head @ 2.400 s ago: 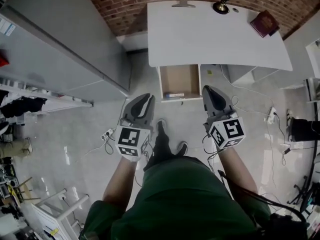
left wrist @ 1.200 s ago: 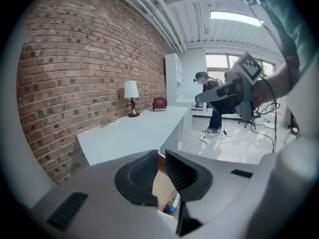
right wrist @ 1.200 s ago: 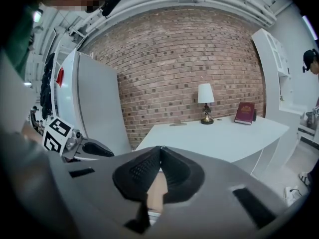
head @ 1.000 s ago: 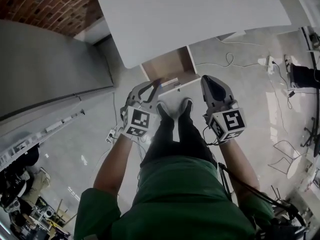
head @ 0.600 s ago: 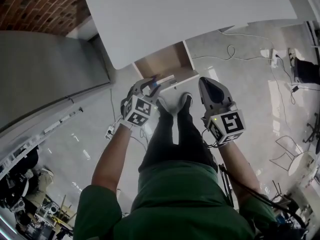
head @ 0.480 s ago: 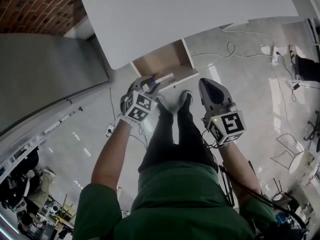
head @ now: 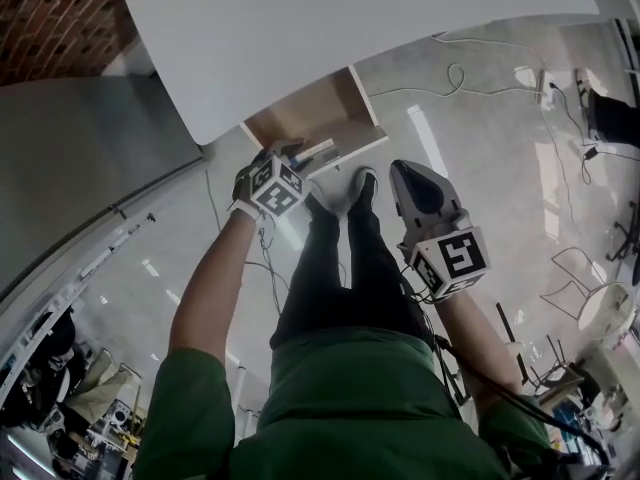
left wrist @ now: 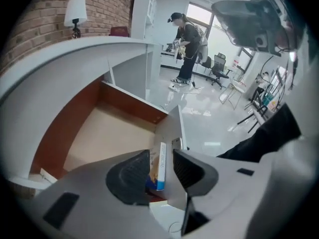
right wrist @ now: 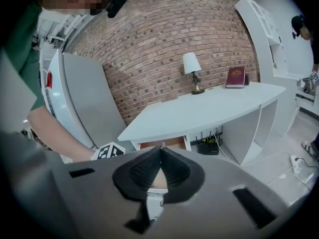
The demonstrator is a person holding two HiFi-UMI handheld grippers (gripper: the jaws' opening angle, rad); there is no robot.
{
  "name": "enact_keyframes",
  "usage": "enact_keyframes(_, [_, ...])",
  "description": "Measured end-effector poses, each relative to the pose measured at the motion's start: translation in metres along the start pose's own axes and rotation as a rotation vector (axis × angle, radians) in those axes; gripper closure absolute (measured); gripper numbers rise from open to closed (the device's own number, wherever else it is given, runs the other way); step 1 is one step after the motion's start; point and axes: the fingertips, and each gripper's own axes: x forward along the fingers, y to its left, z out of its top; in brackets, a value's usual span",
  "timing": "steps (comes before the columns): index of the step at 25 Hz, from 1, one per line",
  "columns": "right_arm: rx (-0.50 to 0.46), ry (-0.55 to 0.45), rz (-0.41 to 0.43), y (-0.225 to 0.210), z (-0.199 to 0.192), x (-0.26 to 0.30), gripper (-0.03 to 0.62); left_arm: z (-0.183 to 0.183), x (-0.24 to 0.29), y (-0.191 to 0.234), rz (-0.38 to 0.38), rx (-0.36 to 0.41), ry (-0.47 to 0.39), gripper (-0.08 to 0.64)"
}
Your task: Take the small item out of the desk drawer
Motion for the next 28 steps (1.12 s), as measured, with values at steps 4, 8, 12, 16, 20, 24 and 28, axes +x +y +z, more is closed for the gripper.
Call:
enact_keyframes(4, [0.022, 0.055, -0.018, -0.007, -0.014, 0.0, 0.59, -0.01, 0.031, 0.001, -0.042, 0.023, 0.068, 0.419])
enact_keyframes(8, [0.031, 0.072, -0.016, -0.013, -0.023, 0.004, 0.59, -0.026, 0.06, -0.003, -0.099, 0.093, 0.154, 0.419])
enact_keyframes(12, [0.057, 0.084, -0.031, -0.02, -0.032, 0.004, 0.59, -0.04, 0.078, 0.001, -0.134, 0.121, 0.227, 0.419])
enact_keyframes(16, [0.067, 0.092, -0.043, -0.029, -0.04, 0.005, 0.59, -0.048, 0.09, 0.003, -0.174, 0.141, 0.274, 0.419])
enact_keyframes(20, [0.075, 0.102, -0.048, -0.033, -0.048, 0.005, 0.59, -0.053, 0.098, -0.002, -0.231, 0.143, 0.292, 0.42])
enact_keyframes(24, [0.086, 0.111, -0.044, -0.035, -0.055, 0.006, 0.589, -0.052, 0.108, -0.002, -0.259, 0.152, 0.284, 0.427])
enact_keyframes(28, [0.107, 0.125, -0.039, -0.029, -0.058, 0.007, 0.59, -0.054, 0.105, -0.001, -0.318, 0.112, 0.299, 0.426])
